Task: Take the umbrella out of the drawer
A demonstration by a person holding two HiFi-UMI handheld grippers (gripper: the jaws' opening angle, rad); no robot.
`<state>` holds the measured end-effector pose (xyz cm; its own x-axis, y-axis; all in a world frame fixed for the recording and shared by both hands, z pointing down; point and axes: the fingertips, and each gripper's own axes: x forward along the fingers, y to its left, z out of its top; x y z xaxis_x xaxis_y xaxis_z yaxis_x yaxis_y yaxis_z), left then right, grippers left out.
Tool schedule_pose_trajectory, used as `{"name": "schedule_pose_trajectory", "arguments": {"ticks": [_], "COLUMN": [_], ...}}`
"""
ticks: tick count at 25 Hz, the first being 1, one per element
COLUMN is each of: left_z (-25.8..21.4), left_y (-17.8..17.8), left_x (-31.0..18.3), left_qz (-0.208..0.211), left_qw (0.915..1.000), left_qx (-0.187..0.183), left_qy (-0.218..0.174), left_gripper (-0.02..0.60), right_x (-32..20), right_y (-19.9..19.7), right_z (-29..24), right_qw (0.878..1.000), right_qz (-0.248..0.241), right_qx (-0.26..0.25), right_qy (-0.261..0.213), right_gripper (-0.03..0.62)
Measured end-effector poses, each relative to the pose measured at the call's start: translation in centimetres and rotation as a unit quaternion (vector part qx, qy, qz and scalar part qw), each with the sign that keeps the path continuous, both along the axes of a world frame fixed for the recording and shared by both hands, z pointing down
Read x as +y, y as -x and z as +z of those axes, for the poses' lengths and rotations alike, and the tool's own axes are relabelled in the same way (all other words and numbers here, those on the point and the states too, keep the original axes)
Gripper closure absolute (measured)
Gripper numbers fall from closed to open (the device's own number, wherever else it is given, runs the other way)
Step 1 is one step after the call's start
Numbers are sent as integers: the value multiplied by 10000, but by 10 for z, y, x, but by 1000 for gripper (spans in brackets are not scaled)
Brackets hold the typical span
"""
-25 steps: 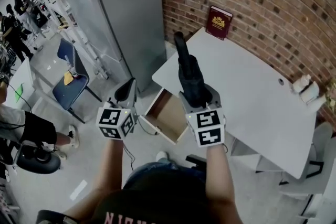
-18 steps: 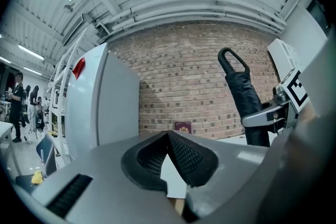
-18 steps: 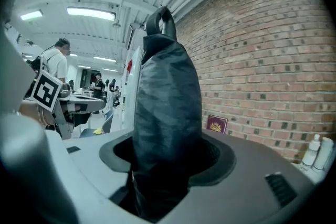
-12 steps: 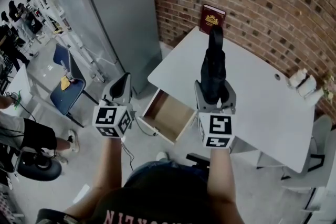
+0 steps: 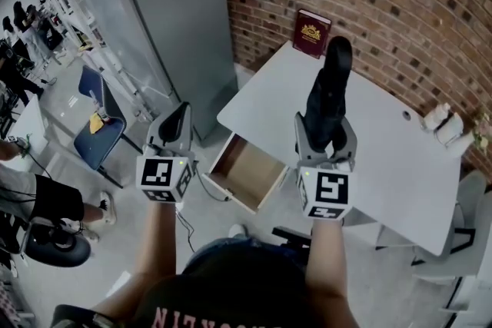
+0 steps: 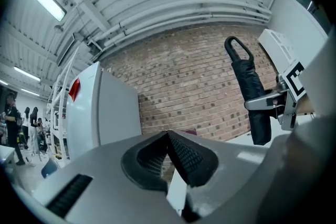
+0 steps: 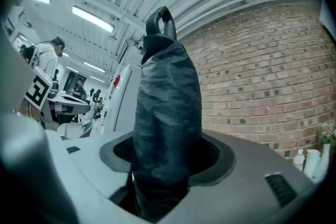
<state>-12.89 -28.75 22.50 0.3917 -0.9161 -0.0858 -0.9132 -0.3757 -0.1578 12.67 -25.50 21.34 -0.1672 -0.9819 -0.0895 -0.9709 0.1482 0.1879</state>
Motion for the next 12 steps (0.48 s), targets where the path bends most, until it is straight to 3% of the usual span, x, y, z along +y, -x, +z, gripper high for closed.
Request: {"name": "schedule_pose_trajectory", "arguments": {"ticks": [12], "left_z": [-15], "left_y": [4], "left_x": [0], "left_qz": [-84], "left_qw": [9997], "left_qx": [196], "left_qy": [-108], "left_gripper": [581], "right_x": [2], "right_y": [-1], "right_z": [-15], "right_qw": [9998], "right_qz": [8], "right_qx": [129], "right_qy": [-182], "right_gripper": [339]}}
